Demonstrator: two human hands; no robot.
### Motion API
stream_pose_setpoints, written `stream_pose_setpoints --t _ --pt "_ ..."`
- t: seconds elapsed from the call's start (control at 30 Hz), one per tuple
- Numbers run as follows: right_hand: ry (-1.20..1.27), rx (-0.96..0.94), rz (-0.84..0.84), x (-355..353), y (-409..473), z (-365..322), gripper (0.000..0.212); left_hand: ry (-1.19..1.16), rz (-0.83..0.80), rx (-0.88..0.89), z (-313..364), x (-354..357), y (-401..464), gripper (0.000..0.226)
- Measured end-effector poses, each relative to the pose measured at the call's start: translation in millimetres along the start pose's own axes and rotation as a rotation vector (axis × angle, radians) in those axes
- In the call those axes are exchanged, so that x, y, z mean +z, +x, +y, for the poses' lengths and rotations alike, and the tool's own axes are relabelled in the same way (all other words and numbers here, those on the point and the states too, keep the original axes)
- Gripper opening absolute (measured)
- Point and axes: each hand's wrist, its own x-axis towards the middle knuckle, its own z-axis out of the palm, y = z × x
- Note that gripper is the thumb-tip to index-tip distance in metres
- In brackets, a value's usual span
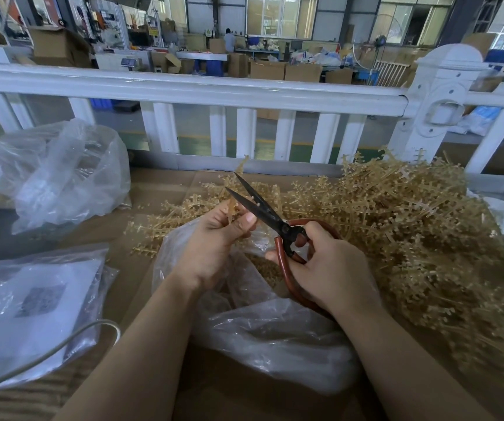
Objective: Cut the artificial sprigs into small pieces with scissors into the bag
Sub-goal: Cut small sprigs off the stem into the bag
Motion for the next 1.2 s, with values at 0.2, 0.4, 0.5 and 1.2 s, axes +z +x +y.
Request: stream_pose_setpoints --t 0.2,0.4,0.5,1.2 --pt "-0.044 0.014 0.031 1.6 -0.1 1.4 0.067 -0.111 0.037 0.01 -1.6 -0.6 1.3 0.005" --pt "-0.062 0.012 0.004 4.3 0.7 6.2 0.065 -0.103 0.075 0.081 -3.9 -1.6 4.3 0.011" --pt "-0.069 0.03 -0.024 5.8 1.7 7.1 0.055 -0.079 0.087 0.086 -4.9 -2.2 4.8 0.013" --pt "-0.071 -0.004 0.049 1.2 1.7 -0.1 0.066 0.001 0.04 0.128 -3.4 1.2 3.9 0.007"
